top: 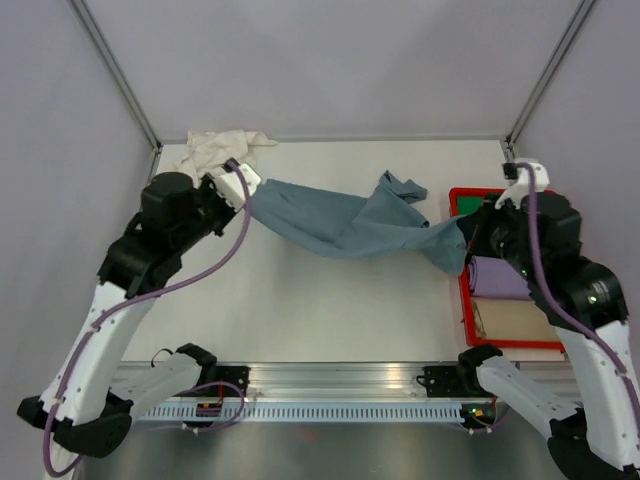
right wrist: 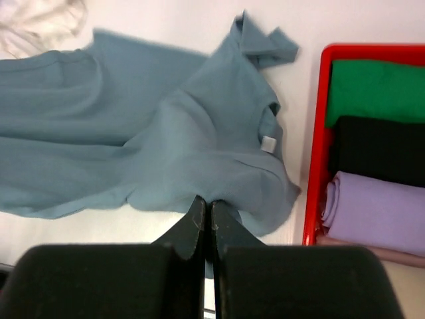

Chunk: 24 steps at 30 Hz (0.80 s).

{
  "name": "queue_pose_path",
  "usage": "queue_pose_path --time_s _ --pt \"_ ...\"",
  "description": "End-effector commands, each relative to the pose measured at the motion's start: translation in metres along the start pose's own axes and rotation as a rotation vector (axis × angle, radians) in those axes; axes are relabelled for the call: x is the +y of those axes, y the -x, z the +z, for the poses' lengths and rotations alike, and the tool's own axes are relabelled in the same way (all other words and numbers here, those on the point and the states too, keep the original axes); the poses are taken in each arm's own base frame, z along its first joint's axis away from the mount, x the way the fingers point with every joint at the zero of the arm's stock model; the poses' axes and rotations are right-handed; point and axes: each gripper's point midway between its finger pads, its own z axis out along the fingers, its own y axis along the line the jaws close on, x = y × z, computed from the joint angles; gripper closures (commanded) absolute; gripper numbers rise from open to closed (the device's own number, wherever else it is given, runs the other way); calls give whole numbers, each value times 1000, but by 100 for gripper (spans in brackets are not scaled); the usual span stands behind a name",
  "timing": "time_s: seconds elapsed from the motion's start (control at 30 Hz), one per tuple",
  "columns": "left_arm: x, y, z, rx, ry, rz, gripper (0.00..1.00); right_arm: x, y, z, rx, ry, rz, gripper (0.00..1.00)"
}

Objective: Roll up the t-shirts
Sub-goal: Flatten the tshirt

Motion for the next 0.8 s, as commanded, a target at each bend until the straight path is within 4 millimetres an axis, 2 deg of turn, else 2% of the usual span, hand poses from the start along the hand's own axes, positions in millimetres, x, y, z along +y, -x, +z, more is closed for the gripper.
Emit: queue_pose_path --time_s 0.0,0.03,0.07,0.1,0.13,0.17,0.2,0.23,0.27,0.3,0.33,0.37,0.4,0.43,0.47,0.5,0.53,0.57,0.6,0.67,0.7,0.73,0.77 --pt "34 12 -55 28 151 -88 98 9 40 -53 -114 42 39 100" --pt "53 32 -74 -26 217 -101 98 12 47 -59 -124 58 31 100" --pt "62 39 -78 -35 246 -108 98 21 65 -74 -170 95 27 100" --pt "72 45 -84 -42 278 -116 98 24 70 -65 -153 93 14 100" --pt "81 59 -92 -75 302 -119 98 26 78 -62 -166 96 8 100" --pt "85 60 -79 -51 298 -117 98 25 88 -56 -184 76 -22 100" --pt "90 61 -72 -35 308 -111 98 25 92 -33 -155 52 -43 100" --pt "98 65 -65 -33 323 -110 98 28 104 -20 -178 47 -65 100" --pt "106 65 -42 -12 324 -110 98 31 117 -11 -197 48 -99 100" --pt "119 59 -33 -9 329 -152 98 40 119 21 -148 69 -117 100" --pt "130 60 -28 -24 330 -190 98 51 133 33 -168 111 -117 100" --pt "138 56 -17 -22 315 -232 98 61 154 35 -208 154 -111 100" --pt "148 45 6 -2 293 -300 98 66 157 64 -170 187 -98 100" --pt "158 46 12 -6 306 -312 98 69 170 74 -194 200 -89 100" --pt "165 45 22 -2 311 -319 98 73 192 73 -246 210 -77 100" --pt "173 37 45 22 314 -336 98 68 195 104 -220 194 -55 100" --pt "186 46 46 -2 341 -337 98 70 210 112 -263 206 -51 100" --pt "194 49 51 -7 354 -345 98 74 230 111 -318 220 -49 100" --pt "205 47 55 5 389 -366 98 74 243 128 -355 225 -35 100" --pt "227 63 54 -57 427 -418 98 80 274 124 -451 252 -27 100" --pt "244 77 40 -112 466 -425 98 82 293 115 -517 265 -14 100" --pt "253 81 37 -135 488 -432 98 78 306 109 -563 249 -5 100" --pt "265 84 28 -161 528 -438 98 78 328 92 -638 248 -2 100"
